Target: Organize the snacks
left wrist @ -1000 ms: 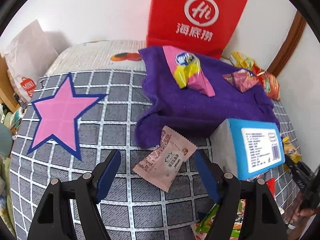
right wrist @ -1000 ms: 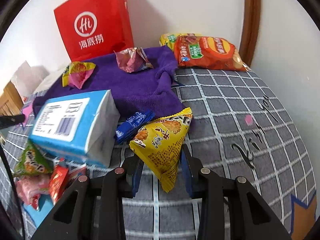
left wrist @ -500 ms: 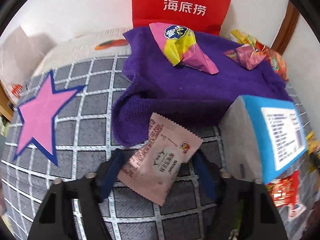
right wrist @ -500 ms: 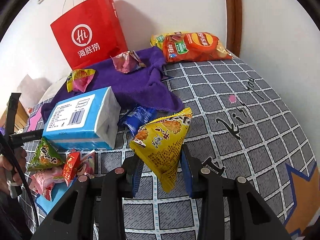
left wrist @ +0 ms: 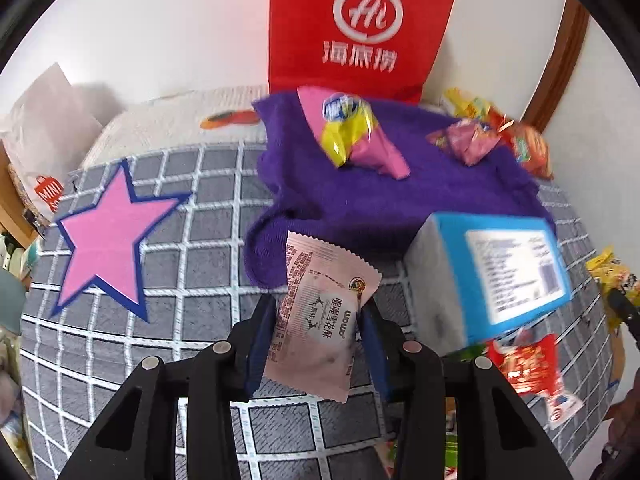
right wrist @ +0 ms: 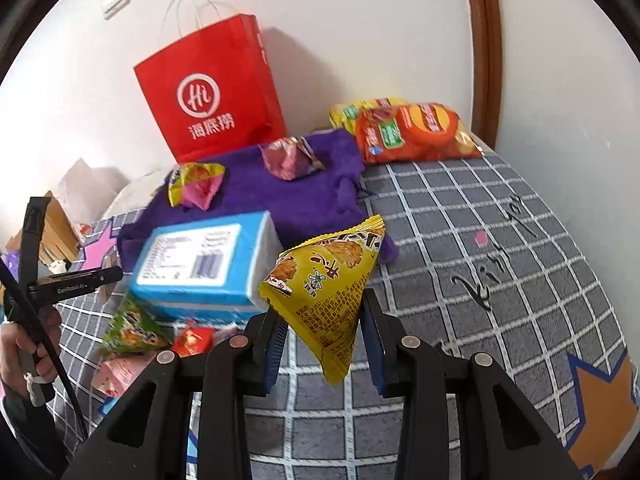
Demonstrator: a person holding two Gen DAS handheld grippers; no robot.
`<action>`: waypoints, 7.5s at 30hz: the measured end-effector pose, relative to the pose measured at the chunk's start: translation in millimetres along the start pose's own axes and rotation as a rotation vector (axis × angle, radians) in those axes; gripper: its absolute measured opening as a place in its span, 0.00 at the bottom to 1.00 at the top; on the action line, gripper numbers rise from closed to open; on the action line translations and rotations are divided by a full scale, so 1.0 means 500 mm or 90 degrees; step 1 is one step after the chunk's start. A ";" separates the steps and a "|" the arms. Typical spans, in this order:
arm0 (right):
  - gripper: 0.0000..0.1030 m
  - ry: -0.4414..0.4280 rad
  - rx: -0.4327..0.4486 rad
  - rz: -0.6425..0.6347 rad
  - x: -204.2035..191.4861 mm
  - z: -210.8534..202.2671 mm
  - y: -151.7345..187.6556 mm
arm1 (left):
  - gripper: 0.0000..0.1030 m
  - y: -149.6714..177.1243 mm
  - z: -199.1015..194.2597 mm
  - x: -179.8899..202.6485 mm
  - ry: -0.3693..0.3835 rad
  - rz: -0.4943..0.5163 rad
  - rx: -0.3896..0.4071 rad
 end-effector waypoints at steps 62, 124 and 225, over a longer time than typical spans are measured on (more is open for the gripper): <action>0.35 -0.068 -0.098 -0.051 -0.064 0.276 -0.325 | 0.39 -0.320 0.021 0.101 0.034 -0.015 0.062; 0.35 -0.057 -0.221 -0.091 -0.070 0.354 -0.246 | 0.40 -0.311 0.031 0.127 0.056 -0.004 0.039; 0.57 -0.028 -0.097 -0.076 -0.073 0.246 -0.333 | 0.59 -0.279 0.074 0.133 0.024 0.001 -0.032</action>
Point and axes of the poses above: each gripper's, at about its wrist camera, not at the fingertips, and z roughly the way its jaws point, x to its right, y to its underside, the point moved 10 cm from there along z, roughly the way its jaws point, and after that the axes turned 14 degrees about -y, right-handed, at the moved point
